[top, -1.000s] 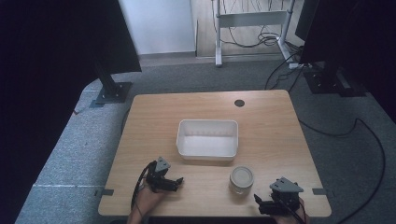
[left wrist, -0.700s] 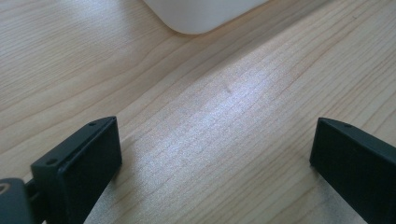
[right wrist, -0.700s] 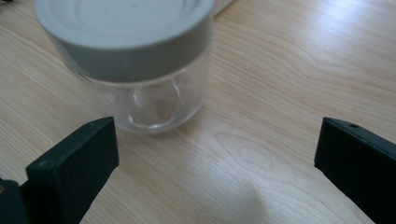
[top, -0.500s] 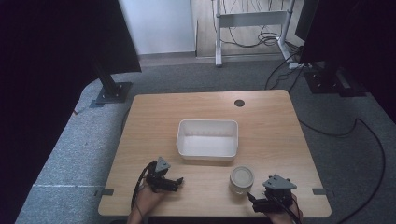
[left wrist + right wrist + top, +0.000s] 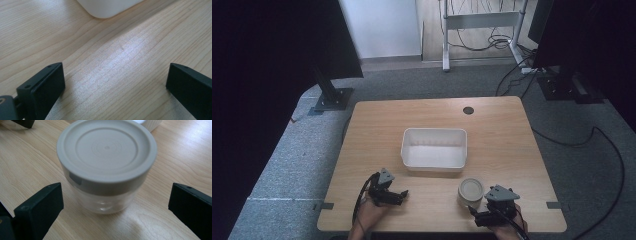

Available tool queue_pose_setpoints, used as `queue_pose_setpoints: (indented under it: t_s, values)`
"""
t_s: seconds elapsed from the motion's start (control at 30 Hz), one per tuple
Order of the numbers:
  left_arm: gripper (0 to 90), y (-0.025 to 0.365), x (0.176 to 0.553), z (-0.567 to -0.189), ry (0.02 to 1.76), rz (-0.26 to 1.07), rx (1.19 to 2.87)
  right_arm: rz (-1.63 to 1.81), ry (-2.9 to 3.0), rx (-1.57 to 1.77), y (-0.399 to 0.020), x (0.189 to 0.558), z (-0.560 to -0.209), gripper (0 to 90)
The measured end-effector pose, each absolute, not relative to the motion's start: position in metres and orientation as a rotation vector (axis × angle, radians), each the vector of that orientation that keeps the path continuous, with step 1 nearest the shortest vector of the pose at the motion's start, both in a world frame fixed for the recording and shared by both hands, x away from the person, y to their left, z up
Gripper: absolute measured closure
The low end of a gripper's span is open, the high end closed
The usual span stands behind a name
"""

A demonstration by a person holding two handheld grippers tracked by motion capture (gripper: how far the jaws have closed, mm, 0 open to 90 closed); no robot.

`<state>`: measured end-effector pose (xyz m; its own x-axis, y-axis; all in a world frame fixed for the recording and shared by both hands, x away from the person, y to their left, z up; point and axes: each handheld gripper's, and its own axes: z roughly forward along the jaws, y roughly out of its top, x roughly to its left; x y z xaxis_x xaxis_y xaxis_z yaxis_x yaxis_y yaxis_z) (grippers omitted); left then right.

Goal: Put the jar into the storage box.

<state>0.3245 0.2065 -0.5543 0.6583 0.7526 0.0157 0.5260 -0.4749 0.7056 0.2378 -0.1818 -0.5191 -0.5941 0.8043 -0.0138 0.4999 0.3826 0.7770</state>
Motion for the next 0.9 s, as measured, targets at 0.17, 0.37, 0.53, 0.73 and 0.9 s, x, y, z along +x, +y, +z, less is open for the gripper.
queue_pose_setpoints:
  t_s: [0.17,0.37,0.53,0.73,0.9]
  values:
    - [1.8,0.207,0.324,-0.554,0.985,0.427,2.189,1.07,2.268,1.115,-0.176,0.241,-0.52,0.0]
    - [1.8,0.207,0.325,-0.554,0.985,0.427,2.189,1.07,2.274,1.115,-0.172,0.245,-0.523,0.0]
    - [1.8,0.207,0.325,-0.554,0.985,0.427,2.189,1.07,2.28,1.116,-0.168,0.25,-0.525,0.0]
    - [1.8,0.207,0.325,-0.554,0.984,0.427,2.189,1.071,2.283,1.113,-0.161,0.256,-0.527,1.4]
    - [1.8,0.207,0.325,-0.554,0.985,0.427,2.189,1.063,2.283,1.109,-0.155,0.26,-0.528,3.8]
